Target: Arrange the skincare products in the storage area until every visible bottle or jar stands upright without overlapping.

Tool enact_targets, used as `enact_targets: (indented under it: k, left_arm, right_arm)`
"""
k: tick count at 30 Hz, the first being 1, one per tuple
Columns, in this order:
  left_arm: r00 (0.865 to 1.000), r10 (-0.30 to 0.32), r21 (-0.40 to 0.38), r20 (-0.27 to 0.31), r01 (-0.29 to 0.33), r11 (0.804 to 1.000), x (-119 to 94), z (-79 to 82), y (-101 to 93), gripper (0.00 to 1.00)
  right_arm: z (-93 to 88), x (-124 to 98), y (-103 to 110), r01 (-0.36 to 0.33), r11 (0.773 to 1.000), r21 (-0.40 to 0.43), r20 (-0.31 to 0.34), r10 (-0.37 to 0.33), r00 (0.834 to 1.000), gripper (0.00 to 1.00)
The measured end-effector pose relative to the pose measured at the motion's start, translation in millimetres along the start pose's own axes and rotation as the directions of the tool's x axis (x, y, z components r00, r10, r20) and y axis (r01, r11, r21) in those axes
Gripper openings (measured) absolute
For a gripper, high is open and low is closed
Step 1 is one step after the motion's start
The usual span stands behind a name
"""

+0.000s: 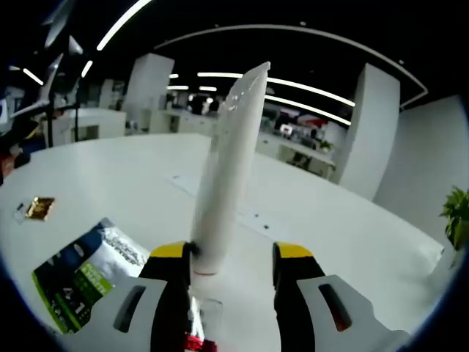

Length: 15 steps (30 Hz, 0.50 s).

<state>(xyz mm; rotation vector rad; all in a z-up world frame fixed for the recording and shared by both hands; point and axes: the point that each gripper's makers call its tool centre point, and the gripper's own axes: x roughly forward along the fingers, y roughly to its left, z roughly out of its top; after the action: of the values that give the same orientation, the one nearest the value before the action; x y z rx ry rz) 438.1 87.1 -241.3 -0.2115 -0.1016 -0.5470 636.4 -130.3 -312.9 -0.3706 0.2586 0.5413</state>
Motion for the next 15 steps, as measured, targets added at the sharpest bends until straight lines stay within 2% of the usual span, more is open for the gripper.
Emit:
enact_targets:
  k: [8,15]
  left_arm:
    - [1.000,-0.001,-0.002,-0.004,0.001,1.000,0,-1.0,0.1,0.59]
    - [1.000,-0.004,0.001,-0.007,0.004,1.000,1,-2.0,-1.3,0.59]
  right_arm:
    - [-5.3,-4,-10,0.008,1.000,0.028,-0.014,-0.007,1.000,0.43]
    - [-8.4,-9,-18,0.033,0.999,0.026,-0.025,-0.032,0.999,0.34]
